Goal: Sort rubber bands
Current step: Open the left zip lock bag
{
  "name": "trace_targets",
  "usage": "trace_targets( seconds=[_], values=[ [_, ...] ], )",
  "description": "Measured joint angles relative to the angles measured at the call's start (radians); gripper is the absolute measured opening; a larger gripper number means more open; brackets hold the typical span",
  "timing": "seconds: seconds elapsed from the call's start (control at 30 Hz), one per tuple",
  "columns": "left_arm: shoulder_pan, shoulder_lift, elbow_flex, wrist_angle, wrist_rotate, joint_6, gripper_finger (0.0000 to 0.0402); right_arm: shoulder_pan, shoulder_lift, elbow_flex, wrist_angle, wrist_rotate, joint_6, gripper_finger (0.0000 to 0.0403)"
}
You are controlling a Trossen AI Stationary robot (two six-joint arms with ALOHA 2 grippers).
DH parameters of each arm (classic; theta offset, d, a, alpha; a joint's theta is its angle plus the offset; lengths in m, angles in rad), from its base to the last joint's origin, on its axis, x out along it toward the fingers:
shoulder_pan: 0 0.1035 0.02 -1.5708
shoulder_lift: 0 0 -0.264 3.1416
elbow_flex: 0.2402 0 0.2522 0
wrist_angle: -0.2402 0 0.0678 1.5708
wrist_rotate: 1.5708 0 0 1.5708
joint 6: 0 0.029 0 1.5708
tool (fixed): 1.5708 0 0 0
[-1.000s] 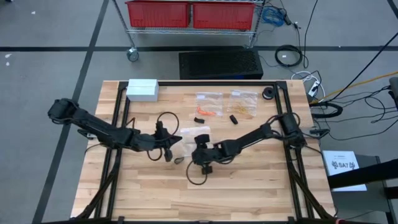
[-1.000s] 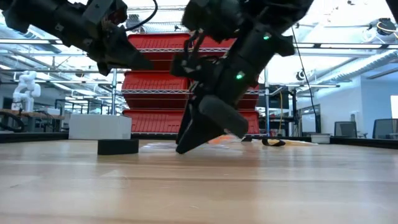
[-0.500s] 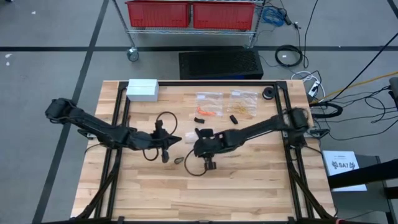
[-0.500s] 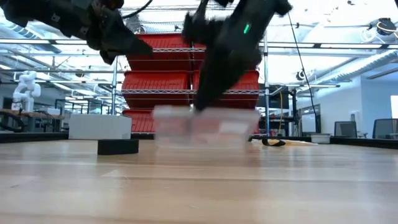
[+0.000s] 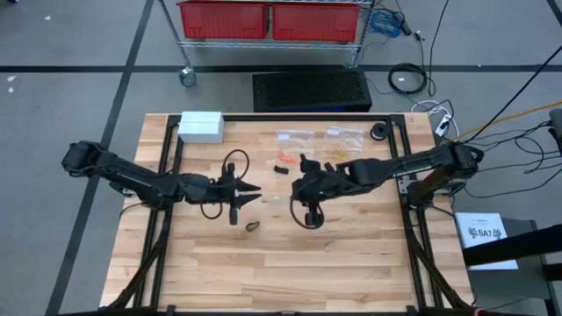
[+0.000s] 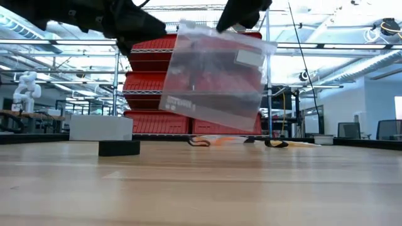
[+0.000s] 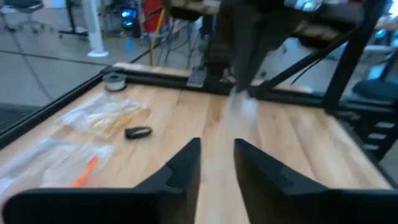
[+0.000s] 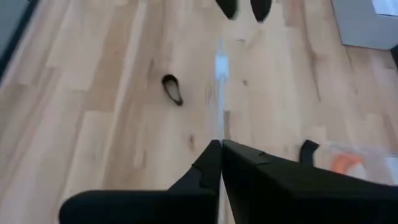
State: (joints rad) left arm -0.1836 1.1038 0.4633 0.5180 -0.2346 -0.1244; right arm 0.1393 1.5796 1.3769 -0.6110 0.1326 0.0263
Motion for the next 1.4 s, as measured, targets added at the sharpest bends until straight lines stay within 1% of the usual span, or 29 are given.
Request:
trace_targets(
  seconds=[0.07, 0.17, 0.27, 0.53, 0.63, 0.73, 0.8, 0.9, 1.03, 1.13, 1.4],
  values=[
    [0.019, 0.008, 0.001, 0.014, 0.024, -0.002, 0.0133, -0.016, 0.001, 0.000, 0.001, -0.001, -0.016, 0.0000],
    [0.047, 0.025, 0.001, 0.023, 0.048, -0.030, 0.0144, -0.038, 0.002, 0.000, 0.006, -0.001, -0.030, 0.0000],
    [0.069, 0.046, 0.015, 0.018, 0.089, -0.052, 0.0145, -0.057, 0.004, 0.000, 0.006, -0.004, -0.042, 0.0000],
    [0.124, 0.129, 0.061, 0.012, 0.125, -0.023, 0.0146, -0.069, 0.004, 0.000, 0.009, -0.035, -0.065, 0.0000],
    [0.138, 0.140, 0.067, 0.017, 0.134, -0.024, 0.0144, -0.068, 0.004, 0.000, 0.004, -0.036, -0.065, 0.0000],
    [0.145, 0.140, 0.067, 0.019, 0.135, -0.024, 0.0129, -0.069, 0.004, 0.000, 0.002, -0.035, -0.065, 0.0000],
    [0.146, 0.140, 0.067, 0.023, 0.135, -0.024, 0.0110, -0.069, 0.004, 0.000, 0.001, -0.035, -0.067, 0.0000],
    [0.146, 0.140, 0.067, 0.030, 0.140, -0.019, 0.0071, -0.069, 0.004, 0.000, 0.001, -0.035, -0.073, 0.0000],
    [0.146, 0.140, 0.067, 0.038, 0.196, 0.012, 0.0013, -0.072, 0.004, 0.000, 0.003, -0.037, -0.076, 0.0000],
    [0.145, 0.140, 0.067, 0.046, 0.208, 0.027, 0.0009, -0.082, 0.004, 0.000, 0.003, -0.060, -0.076, 0.0000],
    [0.145, 0.140, 0.067, 0.043, 0.199, 0.031, 0.0003, -0.093, 0.004, 0.000, 0.008, -0.056, -0.072, 0.0000]
  ],
)
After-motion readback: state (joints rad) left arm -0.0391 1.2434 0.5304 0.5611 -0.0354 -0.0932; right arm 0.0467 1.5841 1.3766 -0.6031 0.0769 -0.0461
